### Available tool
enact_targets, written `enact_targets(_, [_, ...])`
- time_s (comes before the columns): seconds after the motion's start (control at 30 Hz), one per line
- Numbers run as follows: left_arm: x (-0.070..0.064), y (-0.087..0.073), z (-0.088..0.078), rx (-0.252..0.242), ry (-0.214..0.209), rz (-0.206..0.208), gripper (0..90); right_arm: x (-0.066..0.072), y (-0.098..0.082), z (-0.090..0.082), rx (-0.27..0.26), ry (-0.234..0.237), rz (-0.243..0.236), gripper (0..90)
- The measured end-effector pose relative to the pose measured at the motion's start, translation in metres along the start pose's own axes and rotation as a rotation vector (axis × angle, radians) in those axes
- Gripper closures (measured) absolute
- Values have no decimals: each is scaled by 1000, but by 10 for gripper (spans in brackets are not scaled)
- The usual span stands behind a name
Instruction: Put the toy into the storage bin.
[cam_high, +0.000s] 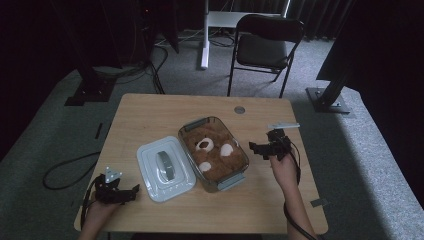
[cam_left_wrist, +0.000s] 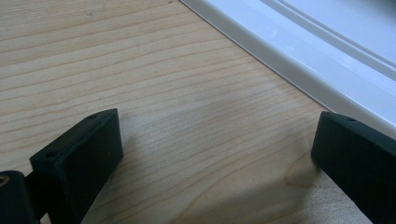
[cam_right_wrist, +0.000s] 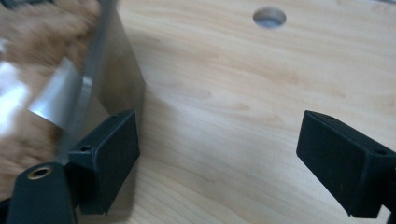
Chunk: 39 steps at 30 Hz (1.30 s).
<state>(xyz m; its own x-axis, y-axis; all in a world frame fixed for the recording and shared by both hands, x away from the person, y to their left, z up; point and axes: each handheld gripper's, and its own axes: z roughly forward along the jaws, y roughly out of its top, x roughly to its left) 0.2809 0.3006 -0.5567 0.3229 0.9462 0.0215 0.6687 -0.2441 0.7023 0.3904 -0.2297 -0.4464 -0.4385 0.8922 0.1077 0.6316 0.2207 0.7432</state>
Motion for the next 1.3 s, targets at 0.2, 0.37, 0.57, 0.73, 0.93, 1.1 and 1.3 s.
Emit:
enact_targets(0.2, [0,0,0,0,3,-2,27,-12,-22,17,31,16,43,124])
enact_targets(0.37, [0,0,0,0,4,-3,27,-15,-37,28,44,47,81,123])
enact_targets(0.57, [1,1,-1,3,3,-26,27,-14,-54,42,77,84,101,123])
enact_targets(0.73, [1,4,-2,25,-2,-40,27,-7,-63,50,93,129,101,123])
enact_targets(0.93, [1,5,-4,24,-3,-44,28,5,-71,54,97,182,85,133])
enact_targets(1.1, [-1,6,-6,21,-2,-36,27,12,-79,54,87,196,82,132])
enact_targets(1.3, [-4,17,-12,27,-11,-41,27,21,-85,53,79,226,71,132])
